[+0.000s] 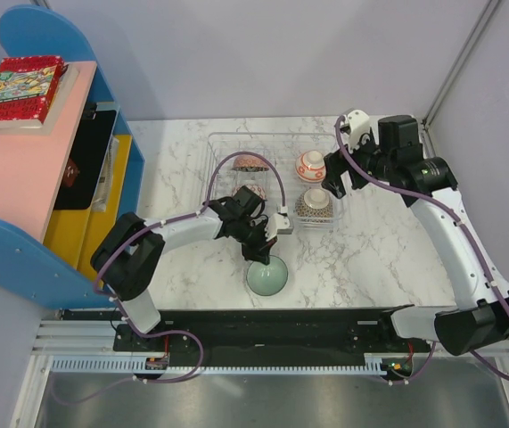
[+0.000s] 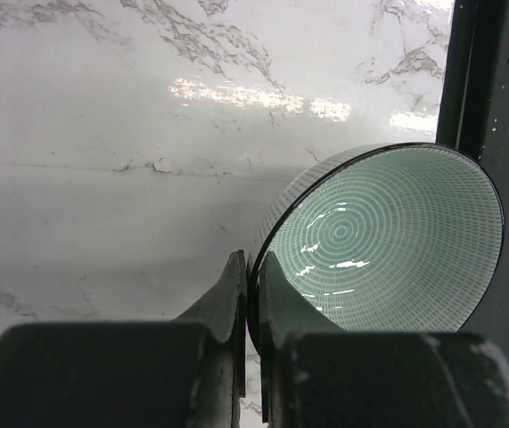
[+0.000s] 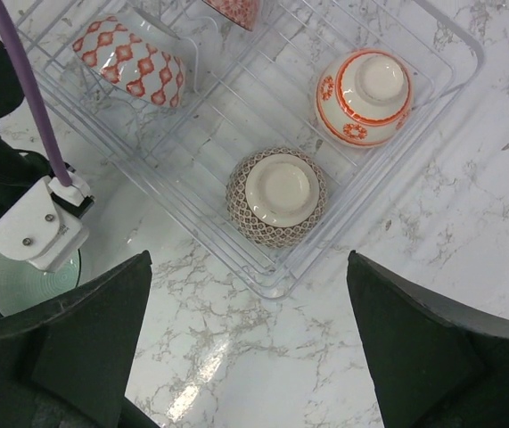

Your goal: Load the bowls into the dish rack

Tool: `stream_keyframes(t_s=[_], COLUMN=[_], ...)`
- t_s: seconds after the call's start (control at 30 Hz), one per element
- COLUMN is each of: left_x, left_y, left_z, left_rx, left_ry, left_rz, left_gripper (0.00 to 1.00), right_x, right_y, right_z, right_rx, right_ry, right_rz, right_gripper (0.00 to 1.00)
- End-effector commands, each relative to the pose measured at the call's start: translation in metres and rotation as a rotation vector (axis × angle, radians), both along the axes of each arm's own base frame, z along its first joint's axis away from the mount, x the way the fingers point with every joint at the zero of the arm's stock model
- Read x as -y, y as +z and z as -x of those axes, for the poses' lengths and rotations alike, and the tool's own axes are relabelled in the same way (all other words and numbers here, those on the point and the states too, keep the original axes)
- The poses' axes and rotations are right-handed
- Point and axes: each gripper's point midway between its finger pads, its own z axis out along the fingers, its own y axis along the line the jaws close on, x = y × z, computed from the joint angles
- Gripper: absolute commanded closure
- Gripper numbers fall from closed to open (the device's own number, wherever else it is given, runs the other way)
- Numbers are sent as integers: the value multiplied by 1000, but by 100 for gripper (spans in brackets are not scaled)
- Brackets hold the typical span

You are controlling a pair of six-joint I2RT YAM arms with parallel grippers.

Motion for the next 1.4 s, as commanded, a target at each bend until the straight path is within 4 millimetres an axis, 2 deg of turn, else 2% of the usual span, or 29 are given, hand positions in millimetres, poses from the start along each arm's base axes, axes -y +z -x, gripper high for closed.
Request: stream_keyframes(t_s=[0.0, 0.1, 0.13, 0.2, 0.23, 0.3, 0.33, 0.37, 0.43, 0.47, 0.53, 0.6, 0.67, 0.73, 0.77, 0.97, 1.13, 1.37], left_x=[4, 3, 0, -3, -7, -14, -23, -29, -42, -46, -53, -53, -54, -53, -52, -52, -56, -58], left_y=[28, 64, 87, 112, 136, 160, 181, 193, 215, 218, 226, 223, 230, 230, 231, 244, 251, 253], left_z=[1, 1, -2, -9, -20, -31, -45, -50, -66, -71, -82, -90, -99, -107, -110, -122, -131, -138], left_rx=[46, 102, 136, 176, 211, 222, 230, 222, 213, 190, 171, 143, 151, 156, 153, 206, 291, 326], left_ry=[-64, -90, -85, -77, -52, -10, 21, 45, 80, 99, 118, 124, 126, 135, 144, 161, 201, 222], left_rz=[62, 125, 171, 220, 271, 321, 377, 408, 479, 493, 526, 539, 563, 569, 572, 587, 573, 563], left_gripper=[98, 98, 98, 98, 98, 98, 98, 98, 98, 98, 98, 98, 98, 98, 98, 98, 98, 98], right_x=[-13, -25, -29, -43, -49, -64, -72, -77, -89, -93, -104, -111, -116, -122, -126, -144, -153, -161], right_y=[32, 37, 41, 47, 51, 55, 62, 59, 68, 64, 73, 73, 73, 79, 73, 38, 19, 14], right_z=[4, 6, 4, 10, 9, 16, 16, 14, 17, 14, 15, 12, 5, 0, -4, -16, -4, 15], right_rx=[58, 40, 47, 9, 12, -34, -49, -81, -119, -149, -203, -257, -304, -265, -328, -415, -469, -481], right_ry=[53, 91, 98, 147, 164, 240, 259, 270, 327, 339, 383, 405, 392, 428, 408, 371, 383, 420], right_rz=[-92, -166, -194, -278, -312, -394, -448, -478, -563, -588, -679, -739, -824, -875, -906, -892, -869, -833], right_gripper=[2, 2, 3, 2, 2, 2, 2, 2, 2, 2, 2, 2, 2, 2, 2, 2, 3, 3])
